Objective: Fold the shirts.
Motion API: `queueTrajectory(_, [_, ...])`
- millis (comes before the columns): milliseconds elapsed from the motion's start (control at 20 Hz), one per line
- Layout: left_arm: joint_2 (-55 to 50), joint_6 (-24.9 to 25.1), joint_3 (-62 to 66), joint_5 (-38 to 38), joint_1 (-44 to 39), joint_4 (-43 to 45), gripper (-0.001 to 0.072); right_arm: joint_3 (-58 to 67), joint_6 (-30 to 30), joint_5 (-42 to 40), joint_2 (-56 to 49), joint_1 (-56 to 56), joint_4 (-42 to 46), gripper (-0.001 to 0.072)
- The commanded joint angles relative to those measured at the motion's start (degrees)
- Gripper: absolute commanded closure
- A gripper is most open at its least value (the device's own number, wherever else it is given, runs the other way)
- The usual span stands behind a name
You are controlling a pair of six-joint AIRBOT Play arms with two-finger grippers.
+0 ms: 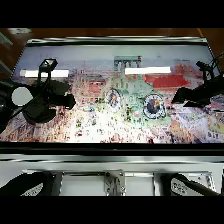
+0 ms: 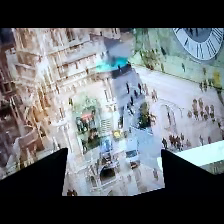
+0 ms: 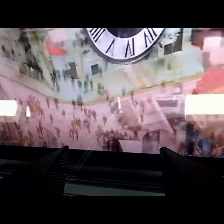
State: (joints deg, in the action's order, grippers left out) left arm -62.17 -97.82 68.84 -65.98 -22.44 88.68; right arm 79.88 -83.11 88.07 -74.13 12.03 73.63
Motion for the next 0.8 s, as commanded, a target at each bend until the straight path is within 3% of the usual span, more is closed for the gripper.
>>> queueTrajectory(0, [0.0,0.0,0.0,0.0,0.0,0.0,-0.0007,0.0,0.0,0.0,0.0,-0.1,0.0,0.0027])
queueTrajectory(750, [0.0,0.0,0.0,0.5,0.0,-0.1,-0.0007,0.0,0.0,-0.2,0.0,-0.1,-0.3,0.0027])
